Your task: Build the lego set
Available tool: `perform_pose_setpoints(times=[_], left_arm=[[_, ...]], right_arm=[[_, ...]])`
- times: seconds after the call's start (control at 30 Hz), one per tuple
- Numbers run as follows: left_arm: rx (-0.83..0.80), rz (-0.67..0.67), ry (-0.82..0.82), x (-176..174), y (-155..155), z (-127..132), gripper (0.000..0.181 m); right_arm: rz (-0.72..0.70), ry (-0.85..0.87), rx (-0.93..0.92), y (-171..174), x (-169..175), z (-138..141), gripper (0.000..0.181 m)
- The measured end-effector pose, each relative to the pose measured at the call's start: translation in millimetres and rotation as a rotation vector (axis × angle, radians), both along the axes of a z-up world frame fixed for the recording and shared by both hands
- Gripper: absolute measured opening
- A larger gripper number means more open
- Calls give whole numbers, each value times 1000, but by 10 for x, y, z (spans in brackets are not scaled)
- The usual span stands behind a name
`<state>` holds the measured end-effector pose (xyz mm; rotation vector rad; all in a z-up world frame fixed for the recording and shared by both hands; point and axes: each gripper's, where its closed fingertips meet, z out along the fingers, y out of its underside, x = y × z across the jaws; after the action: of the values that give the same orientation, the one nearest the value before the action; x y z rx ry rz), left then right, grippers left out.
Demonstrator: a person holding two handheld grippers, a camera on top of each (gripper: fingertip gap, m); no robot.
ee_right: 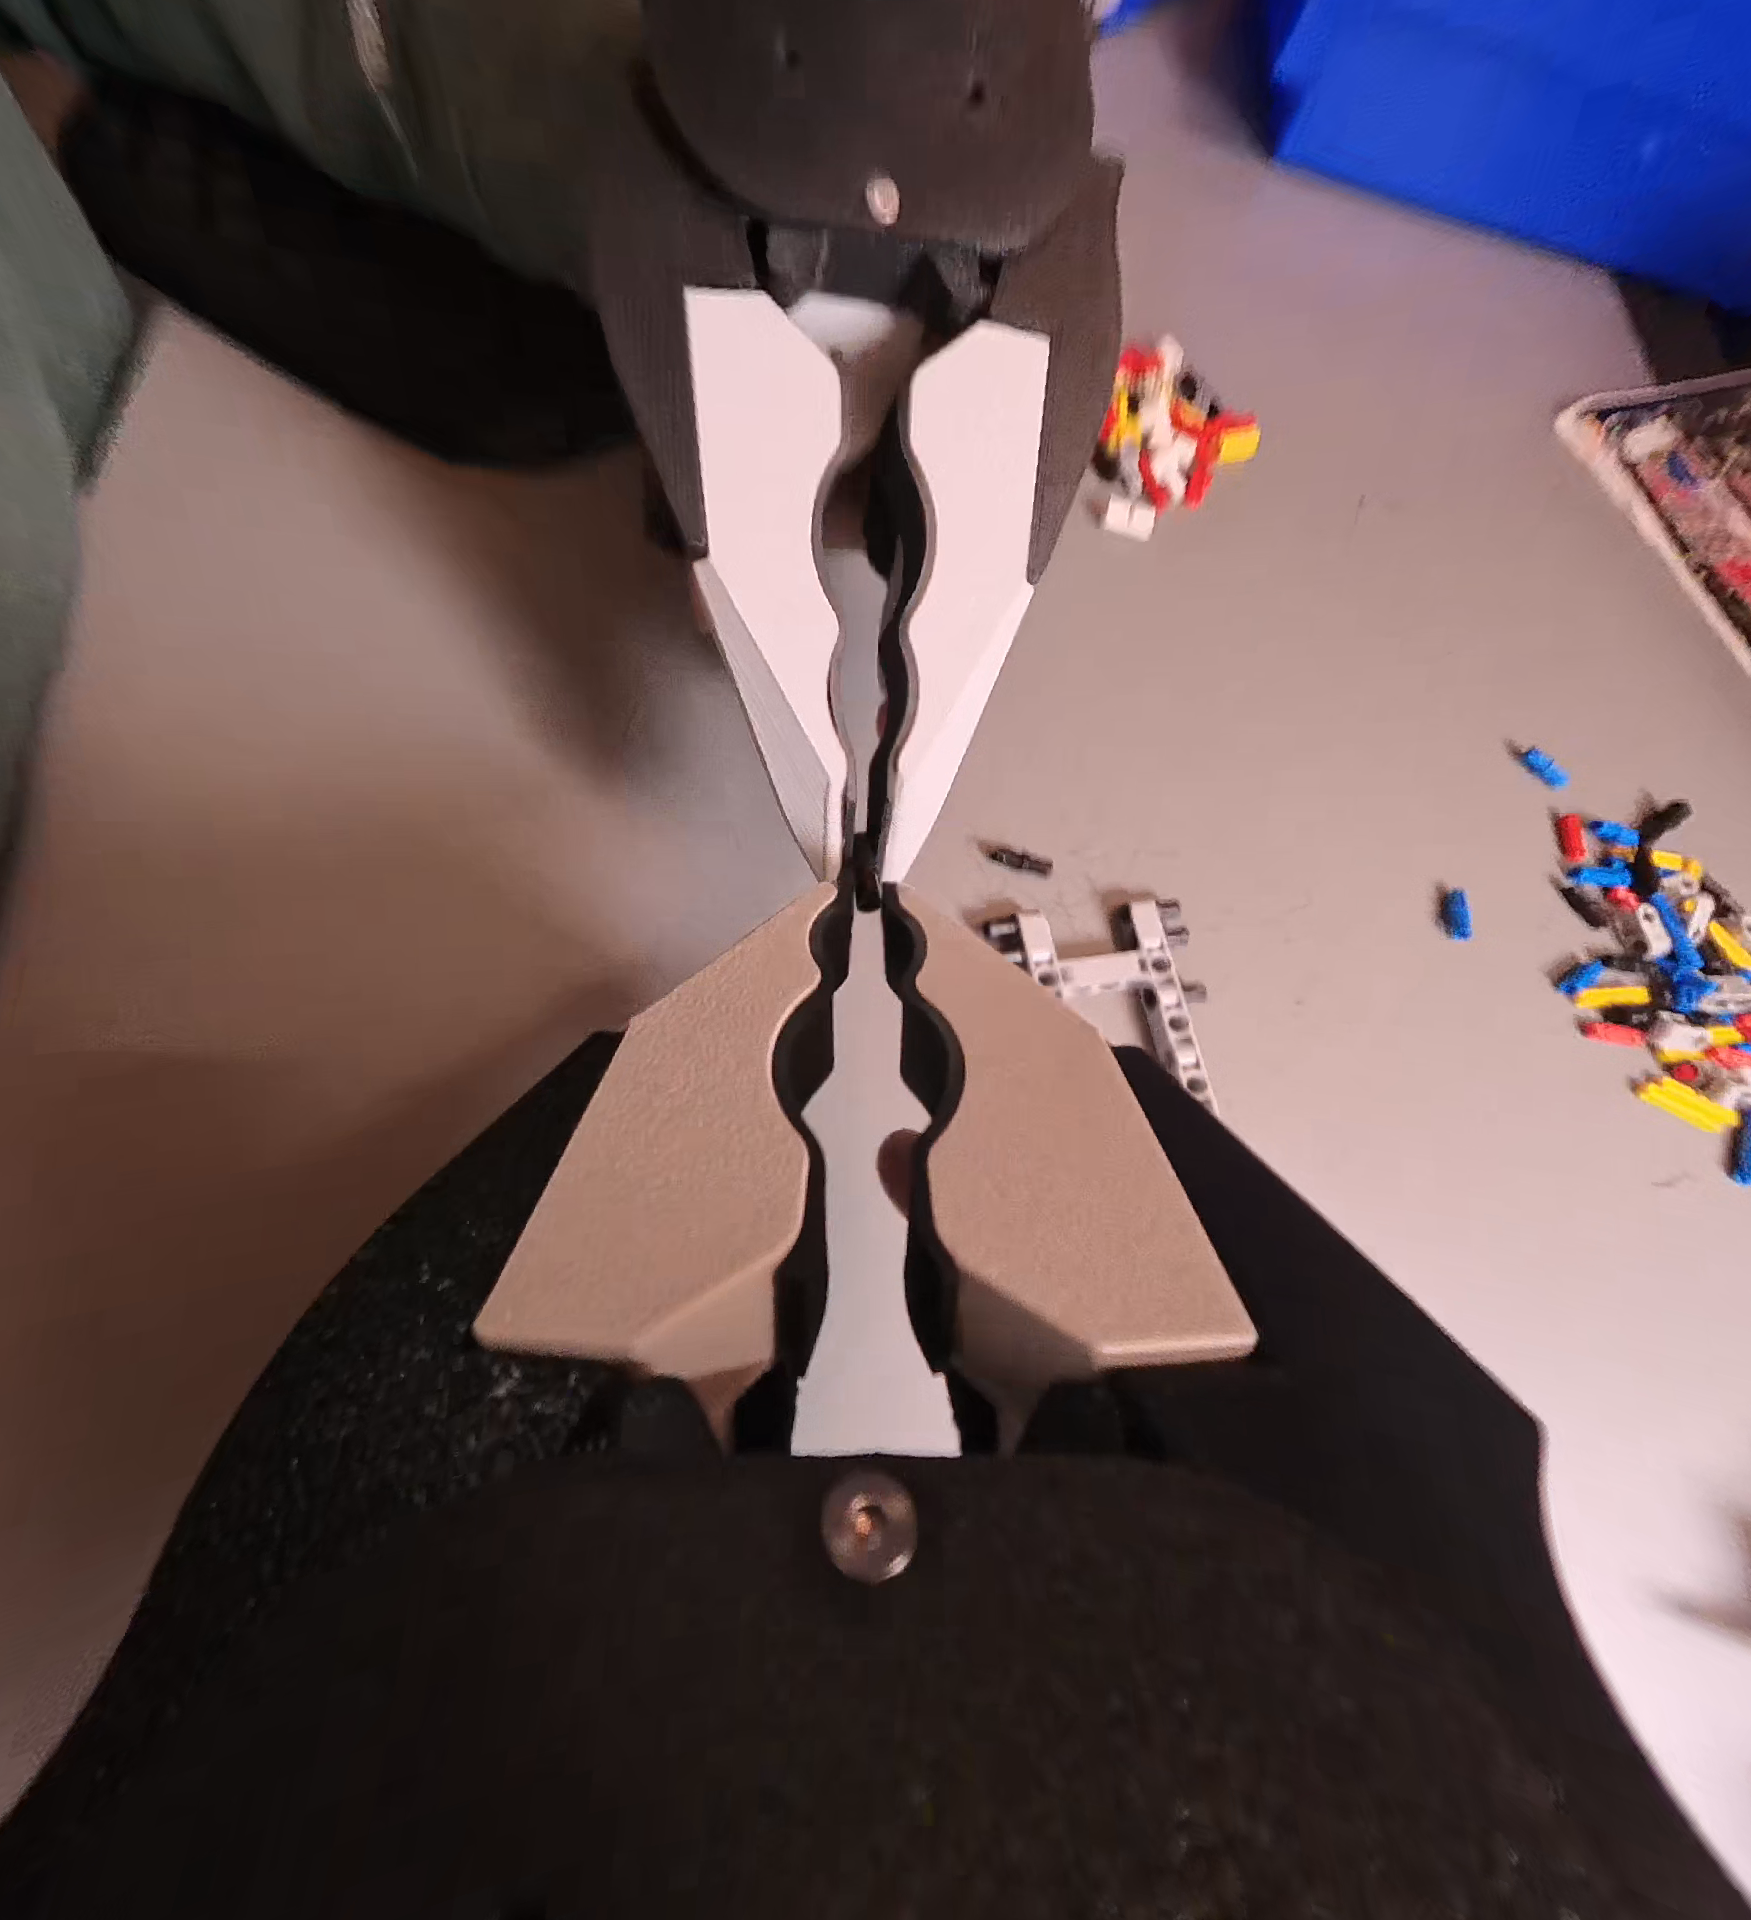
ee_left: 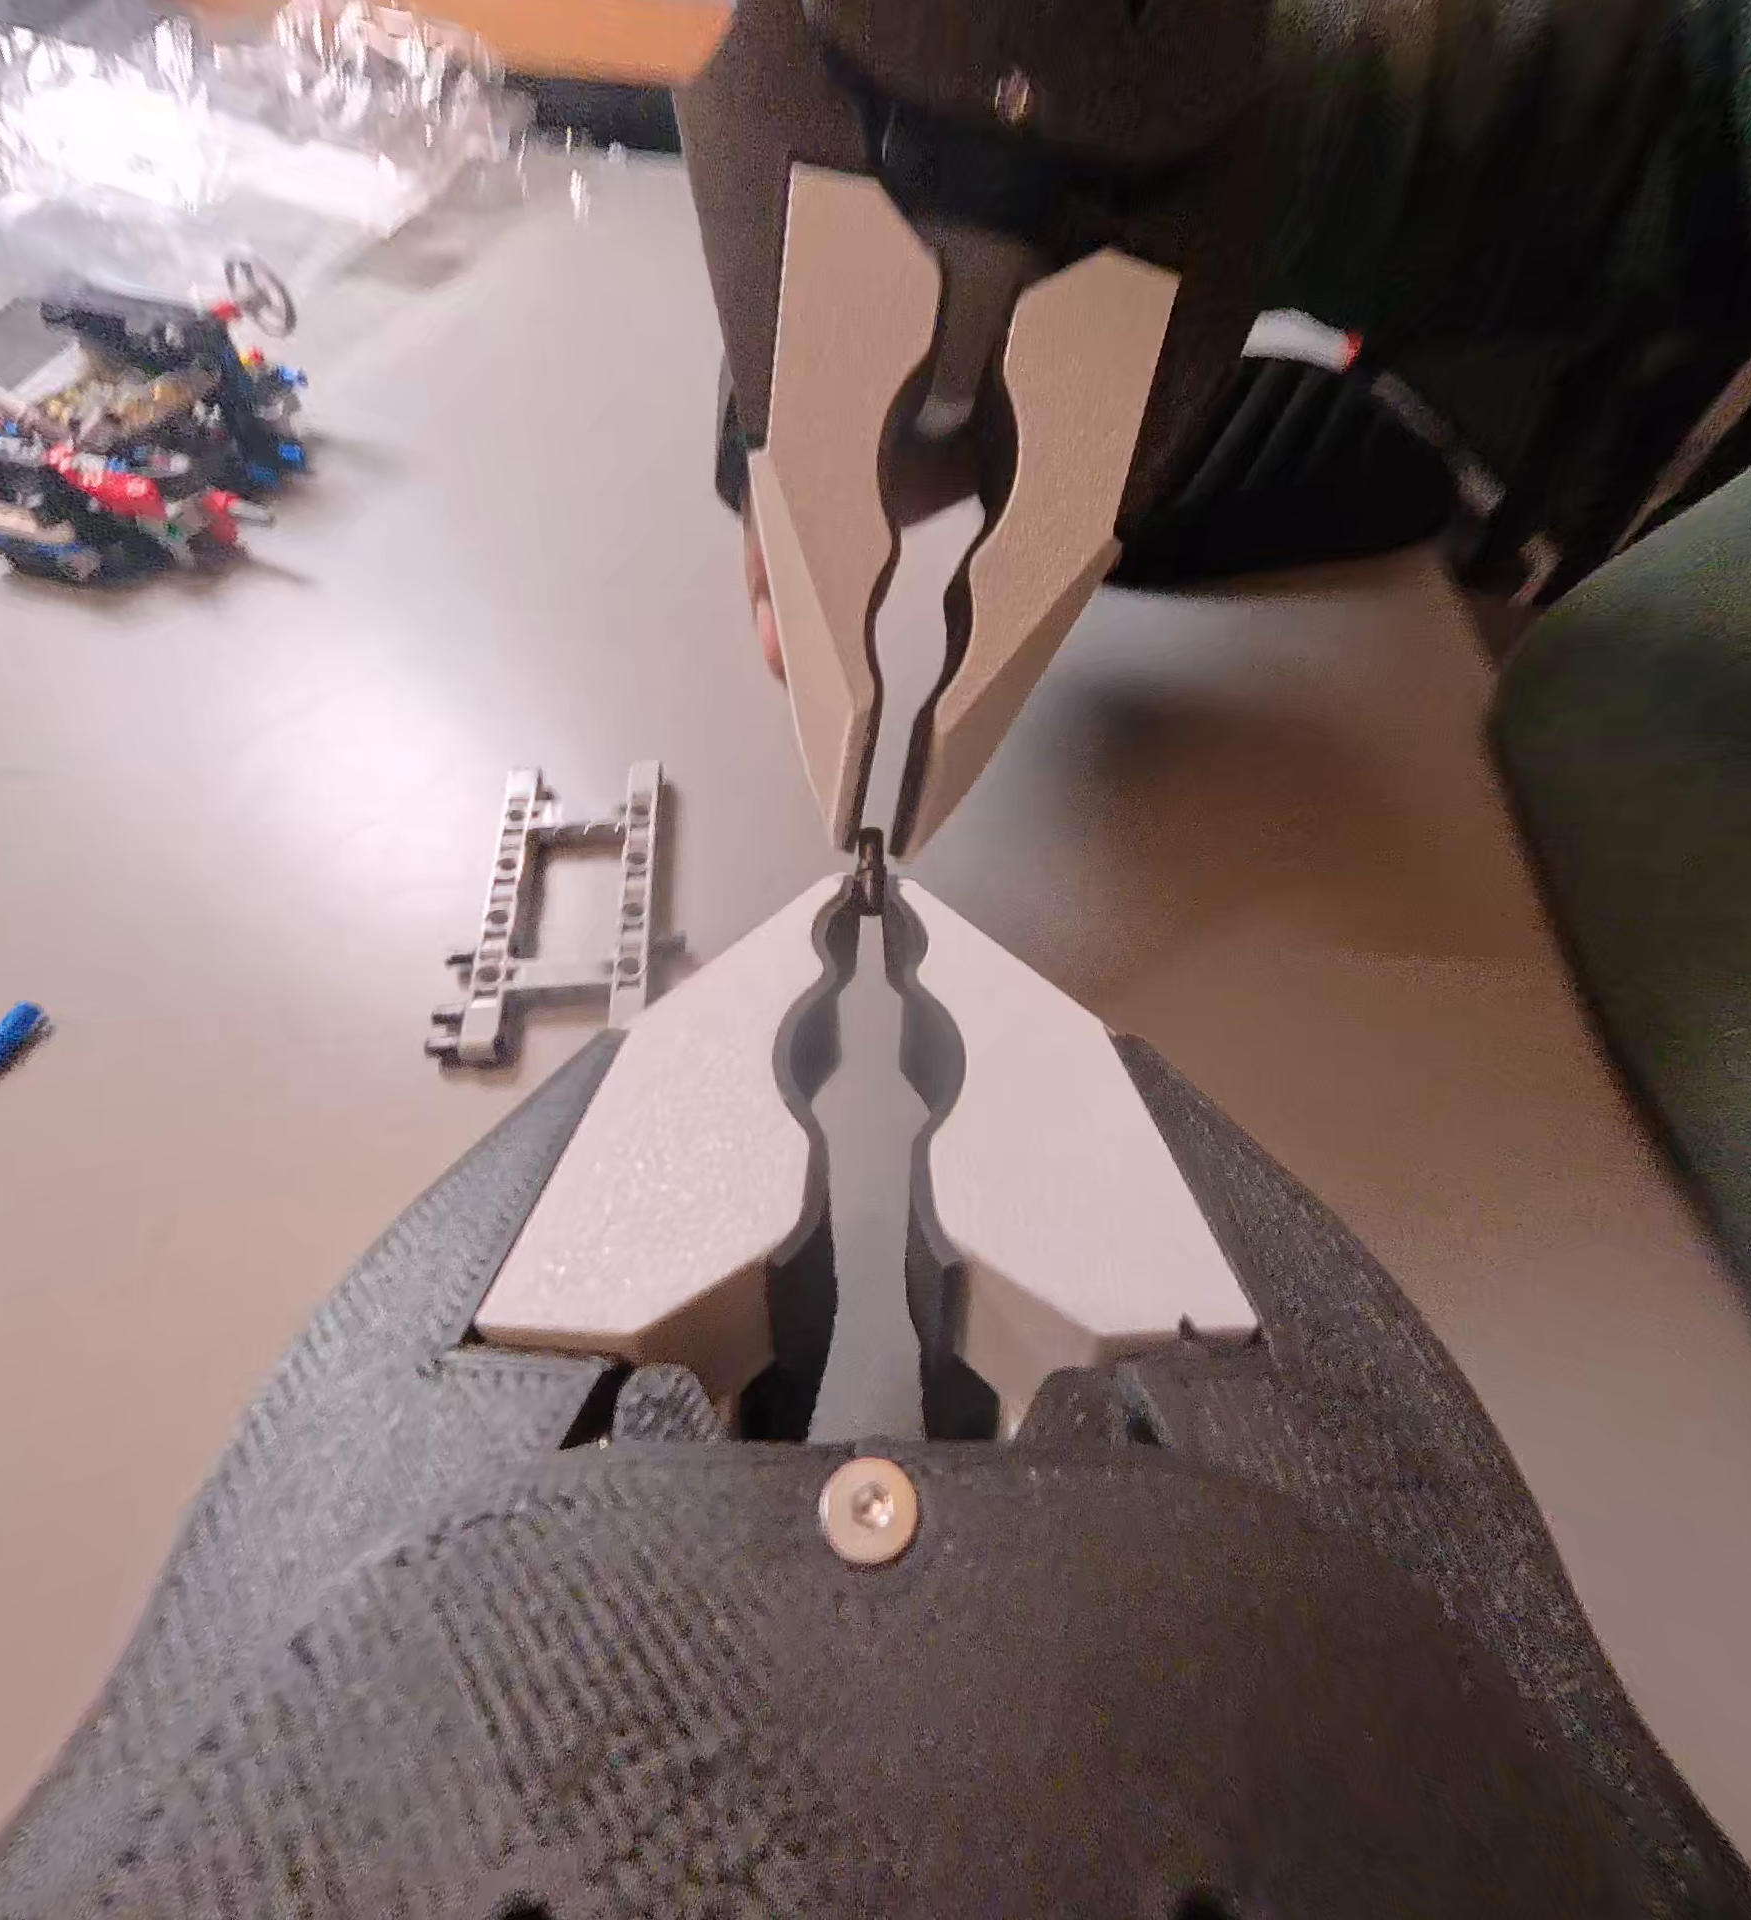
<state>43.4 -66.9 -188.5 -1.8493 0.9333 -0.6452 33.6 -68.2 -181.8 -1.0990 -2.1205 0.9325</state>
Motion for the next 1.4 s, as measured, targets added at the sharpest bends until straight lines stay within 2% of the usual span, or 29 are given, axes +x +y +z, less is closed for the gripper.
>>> perform_pose_setpoints(times=[0.03, 0.1, 0.4, 0.6, 0.67, 0.73, 0.8, 1.0, 1.1, 1.2, 1.4], left_arm=[[6, -17, -57, 17, -21, 85, 2], [23, -30, -116, 26, -32, 196, 2], [24, -49, -203, 63, -60, 319, 2], [15, -4, -252, -10, 21, 368, 2], [-5, 71, -144, -168, 141, 214, 6], [-34, 168, 52, -415, 273, -80, 17], [-59, 181, 135, -481, 307, -237, 21], [-114, 158, 213, -419, 365, -409, 26], [-118, 148, 228, -386, 398, -436, 24], [-104, 132, 252, -352, 407, -456, 15], [-84, 33, 260, -294, 398, -452, 14]], right_arm=[[9, 38, -45, -37, 3, 73, 8], [15, 88, -94, -77, 7, 182, 13], [18, 135, -120, -86, 16, 336, 3], [17, 73, -95, -16, -39, 381, 3], [5, -12, 4, 126, -87, 329, 3], [8, -137, 105, 289, -123, 193, 2], [28, -263, 190, 420, -143, 4, 2], [78, -416, 245, 498, -205, -291, 2], [85, -445, 251, 488, -214, -341, 2], [87, -472, 270, 489, -213, -379, 2], [77, -499, 286, 472, -165, -401, 2]])
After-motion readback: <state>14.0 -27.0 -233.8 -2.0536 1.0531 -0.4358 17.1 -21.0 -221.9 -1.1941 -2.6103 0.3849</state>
